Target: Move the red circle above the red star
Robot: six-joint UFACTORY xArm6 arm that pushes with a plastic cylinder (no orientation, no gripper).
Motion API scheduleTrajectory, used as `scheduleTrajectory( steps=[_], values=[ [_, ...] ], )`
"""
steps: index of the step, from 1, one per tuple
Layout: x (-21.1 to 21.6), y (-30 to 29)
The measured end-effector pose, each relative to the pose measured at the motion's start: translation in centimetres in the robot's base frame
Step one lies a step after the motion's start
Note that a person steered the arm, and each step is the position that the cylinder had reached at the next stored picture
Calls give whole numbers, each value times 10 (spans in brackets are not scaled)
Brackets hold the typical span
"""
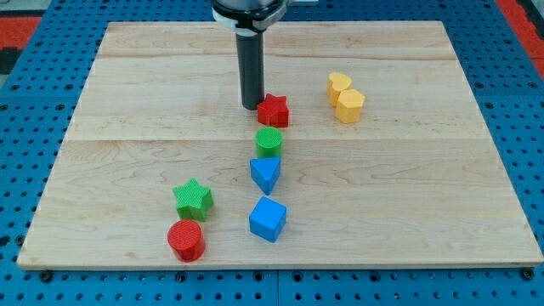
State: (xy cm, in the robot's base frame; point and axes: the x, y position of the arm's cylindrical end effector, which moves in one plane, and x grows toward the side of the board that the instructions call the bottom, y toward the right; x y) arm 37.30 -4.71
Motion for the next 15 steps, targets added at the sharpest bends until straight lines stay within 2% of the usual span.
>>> scheduleTrajectory(
  steps=[1, 2, 3, 5, 6, 8, 9, 10, 13, 14, 15],
  values=[
    [63, -83],
    [197, -114],
    [244, -121],
    [246, -114],
    [245, -84],
    [246, 14],
    [236, 18],
    [218, -31],
    [49, -51],
    [27, -67],
    [-5, -58]
  ],
)
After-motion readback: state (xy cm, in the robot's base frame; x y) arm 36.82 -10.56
